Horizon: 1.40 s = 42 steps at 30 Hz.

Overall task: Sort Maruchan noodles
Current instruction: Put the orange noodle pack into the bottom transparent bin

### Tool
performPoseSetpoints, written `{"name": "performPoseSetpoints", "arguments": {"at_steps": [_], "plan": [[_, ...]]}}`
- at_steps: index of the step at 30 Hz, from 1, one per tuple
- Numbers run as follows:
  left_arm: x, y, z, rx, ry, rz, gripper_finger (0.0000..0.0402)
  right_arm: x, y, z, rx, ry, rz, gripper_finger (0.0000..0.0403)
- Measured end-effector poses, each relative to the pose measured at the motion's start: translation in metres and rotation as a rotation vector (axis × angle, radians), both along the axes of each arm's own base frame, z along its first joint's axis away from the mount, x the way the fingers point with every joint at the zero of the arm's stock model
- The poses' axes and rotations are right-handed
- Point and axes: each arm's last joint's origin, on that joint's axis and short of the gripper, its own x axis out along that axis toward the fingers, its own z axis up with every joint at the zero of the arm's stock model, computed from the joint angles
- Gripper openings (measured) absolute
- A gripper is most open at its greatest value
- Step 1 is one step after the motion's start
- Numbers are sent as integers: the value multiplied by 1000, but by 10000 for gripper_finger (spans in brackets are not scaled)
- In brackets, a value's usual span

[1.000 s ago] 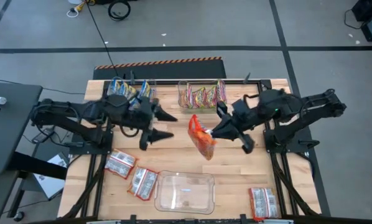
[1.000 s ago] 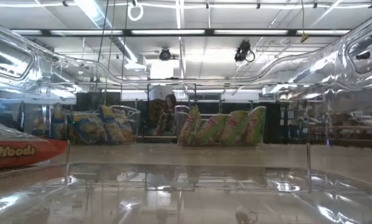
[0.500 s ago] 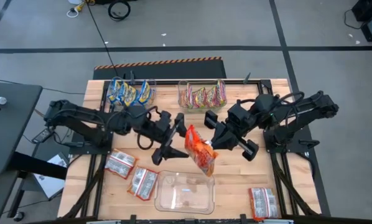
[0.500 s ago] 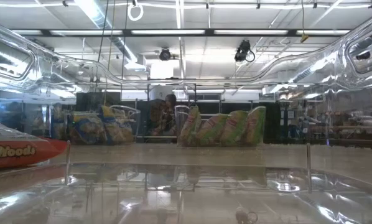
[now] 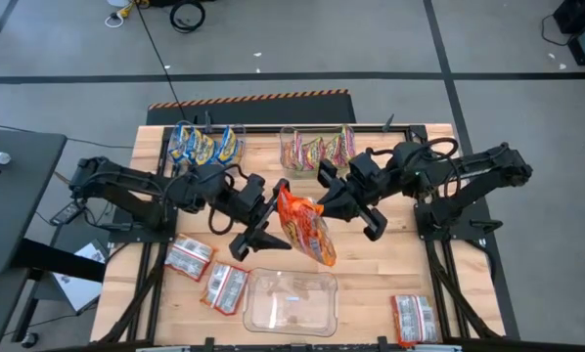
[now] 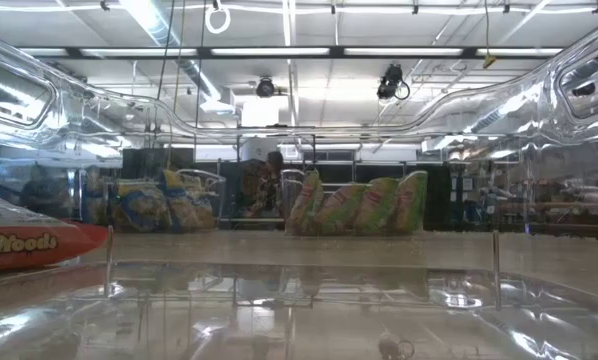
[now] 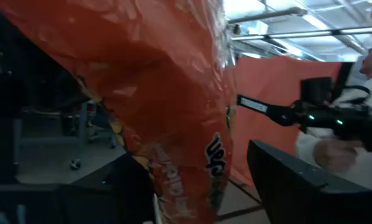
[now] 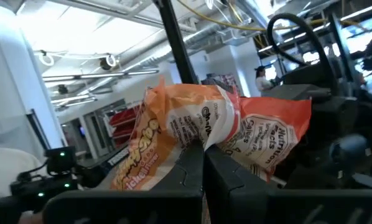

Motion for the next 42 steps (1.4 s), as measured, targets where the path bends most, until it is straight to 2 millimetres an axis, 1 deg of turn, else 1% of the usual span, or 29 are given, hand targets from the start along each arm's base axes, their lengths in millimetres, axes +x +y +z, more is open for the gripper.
{"name": "performPoseSetpoints", "arguments": {"at_steps": [4,8,10,12,15,17,19,21,24,27,30,32,34,36,39,42], "plan": [[0,1,0,-12,1,33,205,1,-3,-1,-17,0,-21,5],[1,2,-1,-16,19,65,140,2,-6,-2,-27,18,-37,8],[2,2,-2,-17,27,78,114,2,-6,-3,-11,30,-60,19],[2,3,-4,-12,42,83,98,2,-7,-3,-5,41,-73,40],[2,2,-7,-6,85,82,93,2,-7,-4,-10,51,-81,83],[2,0,-12,-18,145,68,94,-3,-8,-3,-24,67,-89,115],[0,-4,-16,-25,211,53,94,-13,-11,-1,-48,95,-96,146],[-4,-11,-19,-30,283,29,93,-27,-13,3,-60,135,-107,169],[-12,-25,-30,-54,447,-19,93,-47,-13,0,-34,293,-144,186],[-21,-41,-45,-105,664,-34,93,-65,-5,-13,-18,497,-201,188],[-31,-57,-64,-199,905,55,93,-83,7,-27,4,689,-270,186],[-36,-69,-78,-284,1062,137,93,-89,15,-38,19,804,-323,186],[-38,-81,-87,-350,1141,172,93,-90,27,-53,31,903,-350,186],[-40,-92,-92,-420,1193,176,93,-89,41,-69,38,981,-345,185],[-38,-105,-94,-518,1271,193,93,-85,60,-96,21,1087,-337,185],[-34,-118,-87,-555,1347,236,88,-85,74,-117,-14,1191,-337,185]]}}
